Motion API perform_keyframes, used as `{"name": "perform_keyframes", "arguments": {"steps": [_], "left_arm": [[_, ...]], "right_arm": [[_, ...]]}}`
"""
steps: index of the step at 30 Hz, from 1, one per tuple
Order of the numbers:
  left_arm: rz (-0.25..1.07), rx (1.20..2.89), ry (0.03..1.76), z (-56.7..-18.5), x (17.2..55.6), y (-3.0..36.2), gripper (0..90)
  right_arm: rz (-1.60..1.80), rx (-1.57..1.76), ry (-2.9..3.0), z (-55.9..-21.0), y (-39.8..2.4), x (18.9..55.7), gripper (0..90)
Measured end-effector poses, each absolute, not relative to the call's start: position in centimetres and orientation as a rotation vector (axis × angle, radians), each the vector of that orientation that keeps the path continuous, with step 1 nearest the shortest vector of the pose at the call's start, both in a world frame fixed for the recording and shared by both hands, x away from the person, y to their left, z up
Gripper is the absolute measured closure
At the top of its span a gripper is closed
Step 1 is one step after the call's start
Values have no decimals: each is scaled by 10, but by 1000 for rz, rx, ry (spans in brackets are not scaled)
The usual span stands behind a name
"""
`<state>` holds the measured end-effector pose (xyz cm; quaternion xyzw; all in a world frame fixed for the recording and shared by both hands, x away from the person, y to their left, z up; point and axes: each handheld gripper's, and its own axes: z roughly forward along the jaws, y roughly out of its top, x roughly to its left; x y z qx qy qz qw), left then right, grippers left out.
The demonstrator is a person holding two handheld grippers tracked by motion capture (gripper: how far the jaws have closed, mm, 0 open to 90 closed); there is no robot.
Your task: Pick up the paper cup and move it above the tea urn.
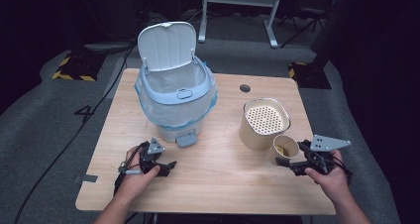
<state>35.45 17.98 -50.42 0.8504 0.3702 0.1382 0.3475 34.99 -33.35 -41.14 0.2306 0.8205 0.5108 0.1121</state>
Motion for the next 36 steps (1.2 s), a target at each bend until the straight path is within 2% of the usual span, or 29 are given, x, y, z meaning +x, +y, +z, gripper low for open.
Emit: {"name": "perform_keyframes", "arguments": {"steps": [16, 29, 36], "left_arm": [[358, 2205, 961, -504, 355, 180, 172], [359, 2203, 964, -504, 355, 180, 168], [359, 2203, 965, -504, 355, 180, 167]], "right_arm": [[1512, 649, 2396, -360, -335, 366, 296], [1504, 651, 2333, -329, -338, 406, 296], [1479, 662, 2311, -323, -338, 427, 296]]}}
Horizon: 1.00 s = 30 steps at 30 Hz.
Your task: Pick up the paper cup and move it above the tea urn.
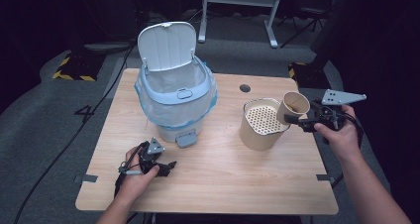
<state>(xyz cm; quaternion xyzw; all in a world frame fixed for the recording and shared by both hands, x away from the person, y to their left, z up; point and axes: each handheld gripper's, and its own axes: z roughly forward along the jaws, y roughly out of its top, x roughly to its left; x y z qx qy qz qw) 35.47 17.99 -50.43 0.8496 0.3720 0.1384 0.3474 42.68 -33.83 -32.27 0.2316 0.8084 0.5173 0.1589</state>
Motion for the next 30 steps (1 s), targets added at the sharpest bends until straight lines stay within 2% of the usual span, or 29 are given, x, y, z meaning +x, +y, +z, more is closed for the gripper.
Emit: {"name": "perform_keyframes", "arguments": {"steps": [17, 30], "left_arm": [[359, 2203, 966, -504, 355, 180, 167], [358, 2202, 969, -504, 355, 180, 163]], "right_arm": [[1401, 673, 2303, -328, -328, 476, 296], [1379, 691, 2313, -338, -318, 493, 295]]}}
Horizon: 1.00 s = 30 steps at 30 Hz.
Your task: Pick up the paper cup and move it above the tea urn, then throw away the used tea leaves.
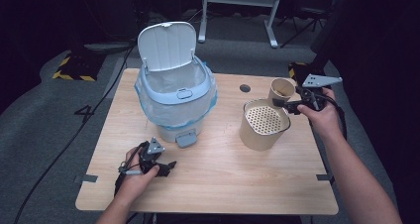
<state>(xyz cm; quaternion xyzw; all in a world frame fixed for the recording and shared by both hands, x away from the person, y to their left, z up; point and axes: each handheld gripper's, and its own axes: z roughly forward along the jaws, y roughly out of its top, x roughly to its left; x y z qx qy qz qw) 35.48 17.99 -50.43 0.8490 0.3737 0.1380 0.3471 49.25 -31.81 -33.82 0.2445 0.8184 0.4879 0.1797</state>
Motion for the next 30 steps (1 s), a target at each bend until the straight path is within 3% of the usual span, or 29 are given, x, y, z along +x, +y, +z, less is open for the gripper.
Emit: {"name": "perform_keyframes", "arguments": {"steps": [7, 13, 30], "left_arm": [[358, 2202, 969, -504, 355, 180, 163], [358, 2203, 969, -504, 355, 180, 162], [358, 2203, 969, -504, 355, 180, 163]], "right_arm": [[1238, 593, 2290, -338, -313, 490, 299], [869, 331, 2244, -335, -303, 483, 310], [313, -79, 2079, -337, -283, 467, 317]]}}
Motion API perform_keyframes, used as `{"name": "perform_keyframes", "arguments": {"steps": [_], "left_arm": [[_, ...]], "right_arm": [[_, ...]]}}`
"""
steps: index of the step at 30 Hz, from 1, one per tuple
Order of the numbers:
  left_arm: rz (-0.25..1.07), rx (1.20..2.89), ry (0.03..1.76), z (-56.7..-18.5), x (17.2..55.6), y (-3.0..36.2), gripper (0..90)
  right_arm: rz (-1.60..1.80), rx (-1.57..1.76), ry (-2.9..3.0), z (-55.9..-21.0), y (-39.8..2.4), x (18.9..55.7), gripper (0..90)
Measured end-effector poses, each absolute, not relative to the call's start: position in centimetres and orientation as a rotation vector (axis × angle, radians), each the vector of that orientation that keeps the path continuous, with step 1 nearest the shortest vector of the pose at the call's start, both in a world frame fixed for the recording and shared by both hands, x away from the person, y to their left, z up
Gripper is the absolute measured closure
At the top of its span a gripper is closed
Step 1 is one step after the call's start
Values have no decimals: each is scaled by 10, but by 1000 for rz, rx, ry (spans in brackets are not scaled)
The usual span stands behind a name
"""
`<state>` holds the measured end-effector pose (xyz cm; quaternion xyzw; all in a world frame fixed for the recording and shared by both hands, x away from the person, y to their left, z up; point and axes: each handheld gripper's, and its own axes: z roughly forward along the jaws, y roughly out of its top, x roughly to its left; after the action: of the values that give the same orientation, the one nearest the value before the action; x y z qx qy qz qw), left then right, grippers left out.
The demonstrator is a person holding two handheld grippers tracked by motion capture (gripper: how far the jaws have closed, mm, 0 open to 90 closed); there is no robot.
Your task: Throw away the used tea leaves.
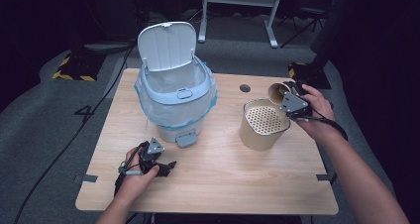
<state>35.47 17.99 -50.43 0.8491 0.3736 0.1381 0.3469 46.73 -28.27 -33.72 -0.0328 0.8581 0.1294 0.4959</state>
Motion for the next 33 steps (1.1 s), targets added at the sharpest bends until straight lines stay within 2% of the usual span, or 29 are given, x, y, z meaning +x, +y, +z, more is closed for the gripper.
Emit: {"name": "perform_keyframes", "arguments": {"steps": [20, 33], "left_arm": [[360, 2204, 968, -504, 355, 180, 162], [359, 2203, 969, -504, 355, 180, 162]], "right_arm": [[-538, -711, 1407, -356, -256, 441, 330], [-586, -774, 1320, -358, -249, 435, 328]]}}
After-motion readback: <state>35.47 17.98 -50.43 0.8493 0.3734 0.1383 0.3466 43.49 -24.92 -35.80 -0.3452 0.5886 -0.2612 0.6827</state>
